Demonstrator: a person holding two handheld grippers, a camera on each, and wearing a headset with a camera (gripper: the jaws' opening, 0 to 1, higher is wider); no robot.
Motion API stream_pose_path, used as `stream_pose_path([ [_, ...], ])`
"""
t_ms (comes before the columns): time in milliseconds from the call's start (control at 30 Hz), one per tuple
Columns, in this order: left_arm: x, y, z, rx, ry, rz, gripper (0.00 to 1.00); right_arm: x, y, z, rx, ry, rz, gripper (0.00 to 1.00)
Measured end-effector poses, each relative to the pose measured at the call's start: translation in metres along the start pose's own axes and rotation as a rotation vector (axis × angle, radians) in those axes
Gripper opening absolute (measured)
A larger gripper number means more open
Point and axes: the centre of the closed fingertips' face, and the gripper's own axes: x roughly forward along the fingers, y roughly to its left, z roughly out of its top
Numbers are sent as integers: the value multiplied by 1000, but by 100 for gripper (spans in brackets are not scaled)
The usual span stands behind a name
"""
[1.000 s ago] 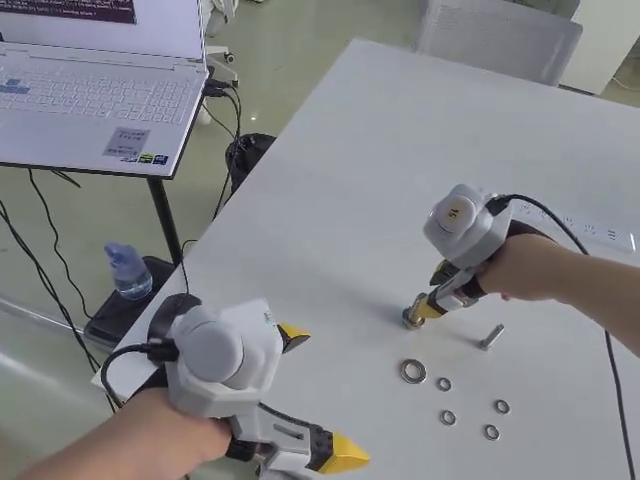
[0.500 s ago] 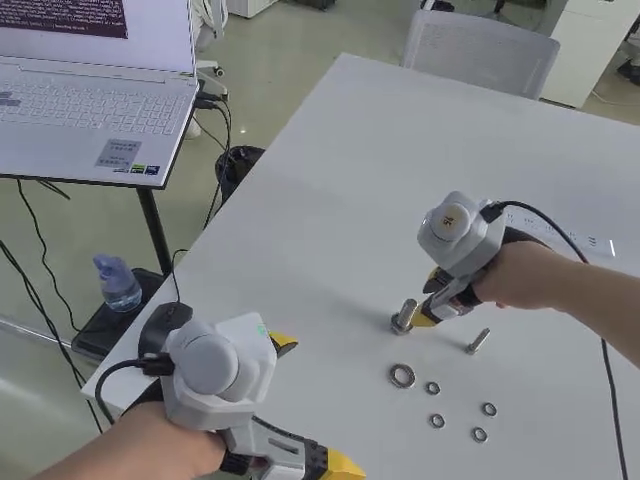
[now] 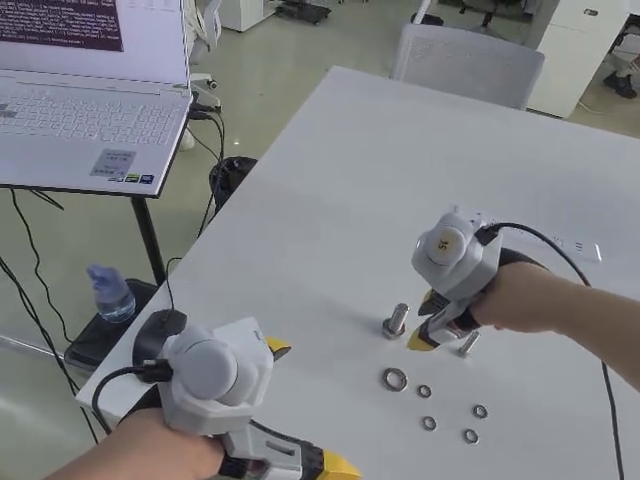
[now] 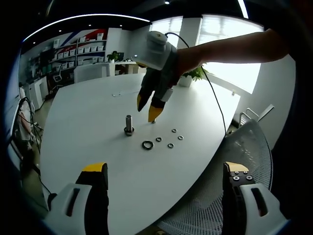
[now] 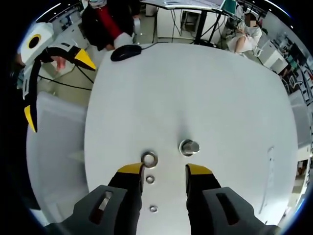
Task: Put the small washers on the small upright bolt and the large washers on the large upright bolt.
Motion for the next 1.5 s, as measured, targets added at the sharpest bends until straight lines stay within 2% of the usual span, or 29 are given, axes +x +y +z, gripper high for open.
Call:
stream_pose_path([
  [233,-3,-4,2,13,-16,-3,97,4,14,-10,7,2,20,36],
  [333,-1,-3,0,11,-5,-4,97,6,16,-14,9,5,22,36],
  [533,-2,0,3,13,-8,3,97,10,18,-12,11,-2,22,36],
  [767,-3,5,9,1,-30,21,96,22,22,-9,15,-8,26,36],
  [933,-2,6,4,8,-14,17,96,32,24,-11,24,-7,16,36],
  [1100,-2,5,9,-8,-33,11,96,40,28,-14,26,9,23,36],
  [1167,-1,5,9,-3,-25,11,95,45,28,-16,30,13,29,36],
  [1333,-1,2,13,2,-27,-4,95,59,30,-23,53,8,32,36],
  [1500,-2,4,16,-2,-41,-4,94,67,30,-25,100,-6,29,35],
])
